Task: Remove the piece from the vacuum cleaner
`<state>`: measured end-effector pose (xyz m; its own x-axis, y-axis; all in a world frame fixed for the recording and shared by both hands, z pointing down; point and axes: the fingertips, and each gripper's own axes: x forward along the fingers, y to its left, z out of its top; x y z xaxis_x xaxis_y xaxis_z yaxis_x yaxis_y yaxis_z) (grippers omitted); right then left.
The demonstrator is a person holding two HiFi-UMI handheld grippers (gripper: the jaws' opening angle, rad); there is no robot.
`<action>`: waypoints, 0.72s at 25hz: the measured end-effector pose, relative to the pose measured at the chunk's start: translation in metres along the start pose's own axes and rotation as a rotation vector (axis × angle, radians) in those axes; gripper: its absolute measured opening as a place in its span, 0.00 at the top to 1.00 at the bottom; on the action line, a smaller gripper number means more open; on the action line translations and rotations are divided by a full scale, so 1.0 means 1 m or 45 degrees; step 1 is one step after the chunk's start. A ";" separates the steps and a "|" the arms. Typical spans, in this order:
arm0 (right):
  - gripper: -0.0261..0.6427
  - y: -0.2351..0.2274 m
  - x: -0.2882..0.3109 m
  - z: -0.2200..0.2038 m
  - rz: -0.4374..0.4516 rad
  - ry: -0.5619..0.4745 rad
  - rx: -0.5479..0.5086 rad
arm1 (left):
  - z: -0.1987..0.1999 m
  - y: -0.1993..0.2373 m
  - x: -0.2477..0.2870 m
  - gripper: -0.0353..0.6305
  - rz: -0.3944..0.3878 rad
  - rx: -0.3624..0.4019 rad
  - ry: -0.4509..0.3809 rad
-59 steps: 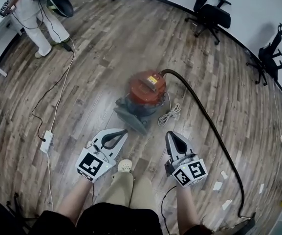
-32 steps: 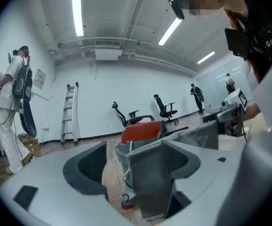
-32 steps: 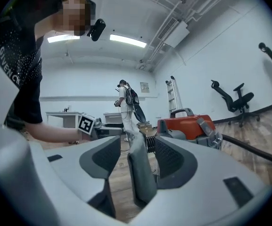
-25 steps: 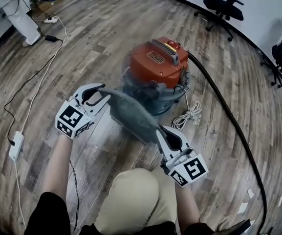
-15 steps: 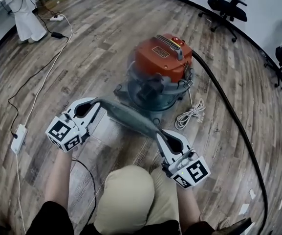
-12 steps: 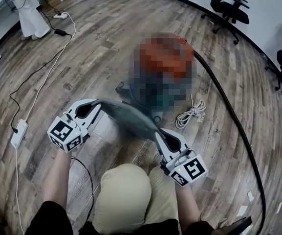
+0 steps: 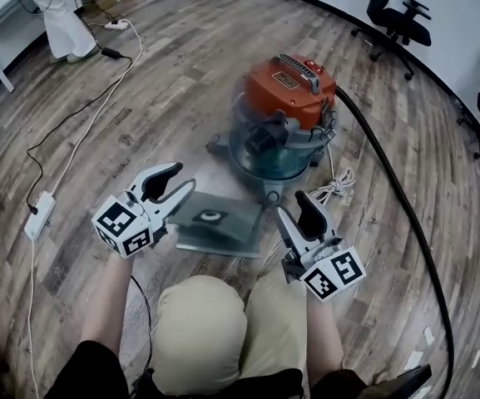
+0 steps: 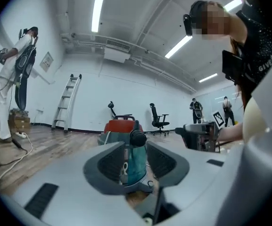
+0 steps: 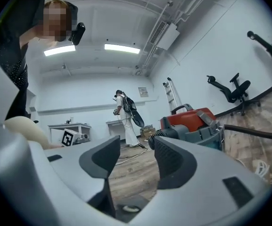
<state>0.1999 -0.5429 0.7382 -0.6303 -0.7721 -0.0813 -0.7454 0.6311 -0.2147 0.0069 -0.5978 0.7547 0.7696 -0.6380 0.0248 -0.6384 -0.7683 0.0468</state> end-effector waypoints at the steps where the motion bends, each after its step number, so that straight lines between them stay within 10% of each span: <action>1: 0.63 0.002 -0.002 0.001 0.016 -0.001 -0.005 | 0.002 -0.005 0.002 0.84 -0.007 0.036 0.003; 3: 0.95 0.007 -0.004 0.001 0.045 0.014 -0.027 | 0.006 -0.013 0.007 0.94 -0.034 0.075 0.000; 18: 0.95 0.008 -0.004 -0.012 0.077 0.100 -0.103 | -0.002 -0.028 0.028 0.94 -0.084 0.065 0.012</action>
<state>0.1940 -0.5342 0.7483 -0.6874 -0.7261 -0.0148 -0.7185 0.6829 -0.1321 0.0461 -0.5940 0.7565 0.8101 -0.5853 0.0331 -0.5855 -0.8106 -0.0027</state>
